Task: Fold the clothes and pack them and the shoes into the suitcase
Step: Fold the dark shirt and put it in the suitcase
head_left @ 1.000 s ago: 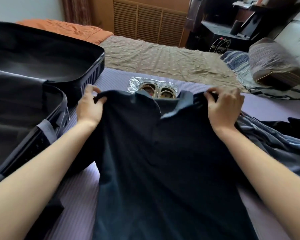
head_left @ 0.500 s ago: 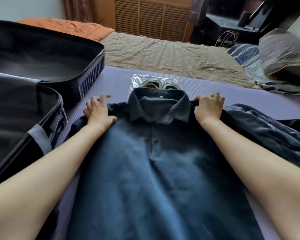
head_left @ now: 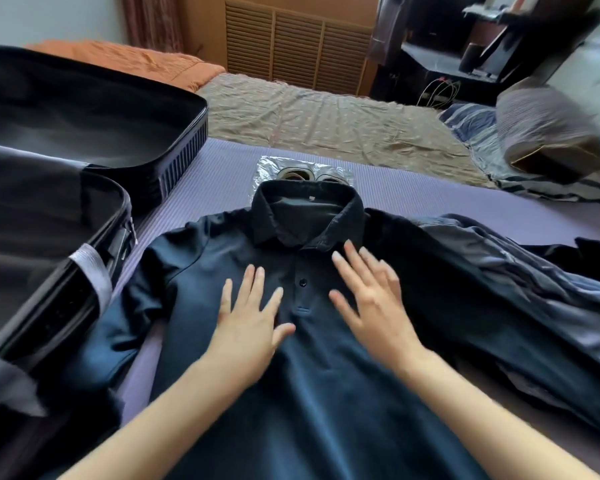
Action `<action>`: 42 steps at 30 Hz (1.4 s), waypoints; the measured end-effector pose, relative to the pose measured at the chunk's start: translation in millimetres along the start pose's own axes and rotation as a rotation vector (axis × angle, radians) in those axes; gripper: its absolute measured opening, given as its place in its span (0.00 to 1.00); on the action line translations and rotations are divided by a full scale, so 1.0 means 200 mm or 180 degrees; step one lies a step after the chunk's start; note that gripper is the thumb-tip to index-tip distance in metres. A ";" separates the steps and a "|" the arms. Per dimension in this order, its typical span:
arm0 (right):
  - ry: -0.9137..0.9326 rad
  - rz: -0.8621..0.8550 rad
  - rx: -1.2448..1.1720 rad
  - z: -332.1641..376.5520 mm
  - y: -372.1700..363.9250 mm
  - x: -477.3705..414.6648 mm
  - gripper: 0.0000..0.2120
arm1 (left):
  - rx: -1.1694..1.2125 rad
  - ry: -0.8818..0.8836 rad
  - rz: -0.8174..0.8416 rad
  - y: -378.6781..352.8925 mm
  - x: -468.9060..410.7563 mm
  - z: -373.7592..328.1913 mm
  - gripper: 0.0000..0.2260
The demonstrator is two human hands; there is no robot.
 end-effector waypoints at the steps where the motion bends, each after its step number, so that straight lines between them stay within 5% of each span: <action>1: 0.0020 0.0292 -0.0269 0.07 -0.02 0.11 0.30 | 0.0109 0.0028 0.0030 -0.02 0.08 0.02 0.27; 7: -0.0108 0.1433 -0.0269 0.18 -0.12 0.45 0.38 | 0.0215 -0.0066 0.0613 -0.14 0.37 0.16 0.31; 13: -0.0504 0.1042 -0.0795 0.32 0.05 0.54 0.49 | 0.1966 0.0660 -0.0118 0.18 0.60 0.30 0.29; 16: -0.0734 0.0675 -0.1005 0.39 0.16 0.76 0.44 | 0.2567 0.0966 -0.0406 0.19 0.89 0.43 0.23; 20: -0.0564 0.0385 -0.0916 0.55 0.22 1.01 0.26 | 0.2395 0.0983 -0.0503 0.13 1.20 0.43 0.25; 24: -0.0291 0.0453 -0.0807 0.82 0.21 1.08 0.26 | 0.3094 0.1524 -0.0080 0.13 1.27 0.40 0.26; 30: -0.0202 0.0760 -0.0623 1.08 0.12 1.05 0.30 | 0.2889 0.1835 -0.0067 0.15 1.35 0.44 0.19; 36: -0.0292 0.0269 -0.0629 1.15 0.06 1.03 0.28 | 0.3229 0.1976 -0.0103 0.12 1.41 0.43 0.18; 42: -0.0596 -0.0453 -0.0792 1.14 0.10 0.99 0.07 | 0.3893 0.2297 0.0228 0.10 1.44 0.45 0.19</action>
Point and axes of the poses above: each hand's wrist, its own x-axis away from the middle knuckle, its own y-axis out of the back of the hand, z = x × y, the point moved 5 cm from there along -x, towards the middle knuckle, and after that the axes turned 10 degrees about y, right-handed, at the moved point
